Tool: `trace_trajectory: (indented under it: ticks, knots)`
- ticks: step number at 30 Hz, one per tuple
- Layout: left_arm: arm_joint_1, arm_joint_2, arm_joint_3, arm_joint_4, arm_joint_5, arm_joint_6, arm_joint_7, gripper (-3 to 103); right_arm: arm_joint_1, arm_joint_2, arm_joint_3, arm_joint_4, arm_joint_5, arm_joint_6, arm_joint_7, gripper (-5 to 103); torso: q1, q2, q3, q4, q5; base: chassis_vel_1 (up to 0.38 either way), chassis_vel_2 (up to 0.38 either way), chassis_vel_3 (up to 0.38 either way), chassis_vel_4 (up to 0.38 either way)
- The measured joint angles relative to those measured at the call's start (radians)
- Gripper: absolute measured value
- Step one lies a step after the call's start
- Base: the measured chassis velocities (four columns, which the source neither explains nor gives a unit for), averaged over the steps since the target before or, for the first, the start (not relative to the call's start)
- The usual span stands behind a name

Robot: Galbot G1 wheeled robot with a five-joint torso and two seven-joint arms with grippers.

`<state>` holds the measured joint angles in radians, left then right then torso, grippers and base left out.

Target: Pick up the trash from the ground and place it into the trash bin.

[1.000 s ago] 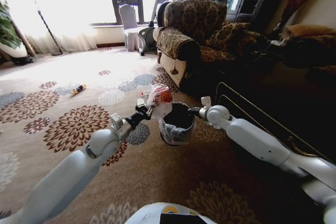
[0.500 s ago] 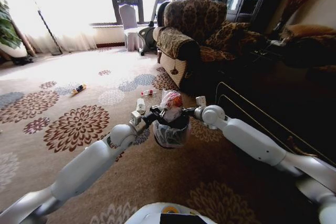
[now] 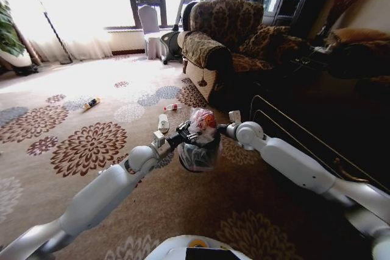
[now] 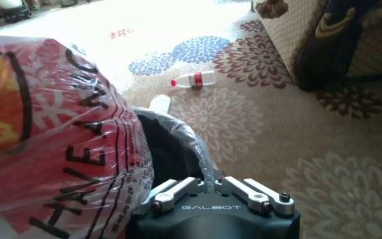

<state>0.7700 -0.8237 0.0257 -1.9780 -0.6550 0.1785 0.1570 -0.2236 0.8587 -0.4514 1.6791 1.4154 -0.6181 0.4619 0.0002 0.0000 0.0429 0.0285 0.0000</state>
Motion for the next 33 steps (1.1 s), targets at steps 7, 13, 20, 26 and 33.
trace_trajectory:
  ticks: [7, 13, 20, 26, 33]
  knots:
    - [0.058, 0.037, -0.062, -0.049, -0.026, -0.006, 0.022, 98, 0.0, 0.012, 0.011, -0.018, -0.001, 0.001, -0.003, 2, 0.0, 0.0, 0.0, 0.0002, -0.0001, 0.0, 0.0, 0.0, 0.0]
    - [0.084, 0.052, -0.104, -0.082, -0.059, -0.002, 0.019, 100, 0.0, 0.015, 0.024, -0.034, -0.009, 0.002, -0.012, 2, 0.0, 0.0, 0.0, 0.0002, -0.0001, 0.0, 0.0, 0.0, 0.0]
    - [0.163, -0.016, -0.166, -0.067, -0.074, 0.092, -0.303, 100, -0.038, -0.022, 0.059, 0.013, -0.069, 0.002, -0.041, 2, 0.0, 0.0, 0.0, 0.0002, 0.0001, 0.0, 0.0, 0.0, 0.0]
    - [0.306, -0.104, -0.223, -0.037, -0.069, 0.181, -0.479, 100, -0.151, -0.084, 0.109, 0.059, -0.251, 0.013, -0.17, 2, 0.0, 0.0, 0.0, 0.0, -0.0002, 0.0, 0.0, 0.0, 0.0]
    - [0.342, -0.124, -0.204, 0.002, -0.064, 0.212, -0.511, 100, -0.242, -0.114, 0.172, 0.073, -0.285, 0.028, -0.204, 2, 0.0, 0.0, 0.0, 0.0001, 0.0002, 0.0, 0.0, 0.0, 0.0]
